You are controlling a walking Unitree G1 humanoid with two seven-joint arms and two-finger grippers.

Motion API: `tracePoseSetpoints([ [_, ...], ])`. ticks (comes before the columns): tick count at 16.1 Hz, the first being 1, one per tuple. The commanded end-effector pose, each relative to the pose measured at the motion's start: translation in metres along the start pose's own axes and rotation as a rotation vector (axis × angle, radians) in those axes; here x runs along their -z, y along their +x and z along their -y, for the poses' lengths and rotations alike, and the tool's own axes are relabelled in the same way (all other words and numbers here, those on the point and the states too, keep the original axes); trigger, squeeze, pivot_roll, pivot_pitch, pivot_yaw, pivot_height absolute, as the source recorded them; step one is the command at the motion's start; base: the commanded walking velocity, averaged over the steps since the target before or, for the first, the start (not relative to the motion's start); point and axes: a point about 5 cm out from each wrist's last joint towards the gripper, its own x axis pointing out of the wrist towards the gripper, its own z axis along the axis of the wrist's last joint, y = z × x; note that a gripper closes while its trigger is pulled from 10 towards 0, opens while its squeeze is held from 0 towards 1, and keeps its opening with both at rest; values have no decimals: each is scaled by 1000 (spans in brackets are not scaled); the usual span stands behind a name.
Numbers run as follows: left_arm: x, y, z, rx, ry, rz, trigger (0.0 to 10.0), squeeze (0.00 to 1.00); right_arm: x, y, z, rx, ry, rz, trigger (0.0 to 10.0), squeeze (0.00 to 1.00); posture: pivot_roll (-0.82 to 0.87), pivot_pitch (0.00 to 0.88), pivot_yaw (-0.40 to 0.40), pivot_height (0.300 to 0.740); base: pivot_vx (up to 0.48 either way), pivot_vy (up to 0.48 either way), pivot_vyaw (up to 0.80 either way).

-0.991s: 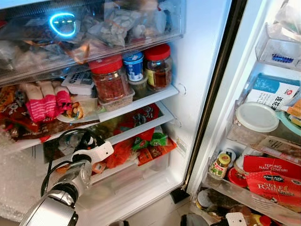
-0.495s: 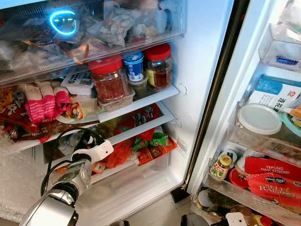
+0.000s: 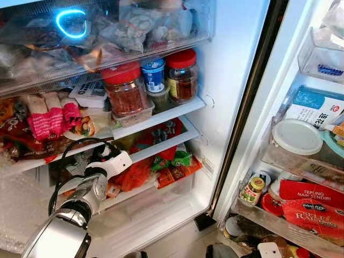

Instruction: Restocking fridge

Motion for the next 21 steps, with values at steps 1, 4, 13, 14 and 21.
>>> tracePoseSetpoints([
  [1, 1, 0, -1, 7, 1, 0, 10000, 0, 2, 0, -1, -8, -2, -12, 10000, 0, -171, 30, 16, 641, 0, 0, 0],
  [4, -1, 0, 0, 13, -17, 10, 10000, 478, 2, 0, -1, -9, -3, -12, 10000, 0, -170, 30, 15, 641, 0, 0, 0],
  [13, -7, 1, 0, 39, -126, 39, 10000, 0, 2, 0, 0, -14, -5, -14, 10000, 0, -166, 31, 11, 641, 0, 0, 0],
  [14, -8, 1, 1, 47, -158, 45, 10000, 0, 2, 0, 0, -14, -5, -13, 10000, 0, -166, 31, 11, 641, 0, 0, 0],
  [21, -9, -27, 45, 158, -1005, -2, 10000, 0, 2, 0, -1, -17, -2, -11, 10000, 0, -164, 28, 22, 641, 0, 0, 0],
])
